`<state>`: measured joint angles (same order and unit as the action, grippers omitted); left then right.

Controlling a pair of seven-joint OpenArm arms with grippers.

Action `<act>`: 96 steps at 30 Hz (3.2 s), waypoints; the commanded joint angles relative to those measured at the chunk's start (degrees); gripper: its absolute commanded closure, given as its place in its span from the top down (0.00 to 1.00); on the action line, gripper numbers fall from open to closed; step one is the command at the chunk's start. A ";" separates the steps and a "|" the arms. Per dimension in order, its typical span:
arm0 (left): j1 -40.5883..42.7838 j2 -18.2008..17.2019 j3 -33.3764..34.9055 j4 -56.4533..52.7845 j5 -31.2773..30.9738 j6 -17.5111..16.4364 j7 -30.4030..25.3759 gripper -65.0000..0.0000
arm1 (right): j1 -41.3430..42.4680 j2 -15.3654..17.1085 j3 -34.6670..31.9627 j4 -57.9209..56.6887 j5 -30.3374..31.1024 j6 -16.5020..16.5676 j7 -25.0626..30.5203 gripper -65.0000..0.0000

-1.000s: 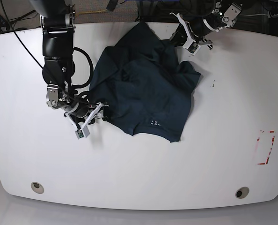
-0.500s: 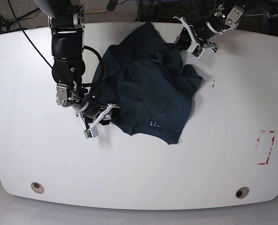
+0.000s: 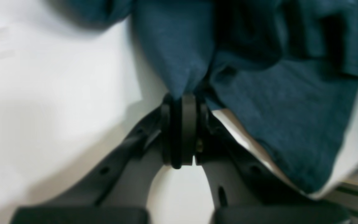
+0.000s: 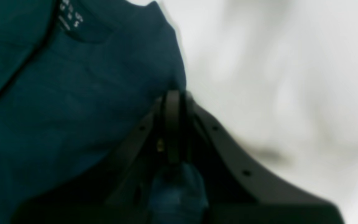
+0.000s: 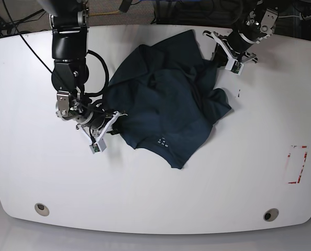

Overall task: Fold the T-shirt properly
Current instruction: 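Pull the grippers apart to stretch the shirt out lengthwise, then release with the right gripper and regrasp the shirt near its hem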

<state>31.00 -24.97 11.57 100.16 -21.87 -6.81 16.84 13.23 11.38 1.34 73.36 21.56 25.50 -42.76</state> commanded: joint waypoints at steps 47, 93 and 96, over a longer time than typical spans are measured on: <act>-8.98 -25.36 -36.94 2.92 -25.91 -4.14 0.43 0.00 | 33.23 14.07 0.02 6.42 1.16 0.31 -3.17 0.00; 0.16 5.41 -54.96 -12.29 10.66 -33.19 0.52 0.00 | -17.15 9.68 20.33 13.36 1.60 0.31 -1.06 0.00; 0.16 5.41 -56.28 -13.17 10.66 -33.19 0.52 0.00 | -18.20 9.15 22.26 13.45 1.60 1.89 -1.06 0.00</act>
<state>30.85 -18.57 -43.59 86.46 -10.52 -40.27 18.33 -5.65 19.51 22.76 85.56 22.85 26.41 -45.06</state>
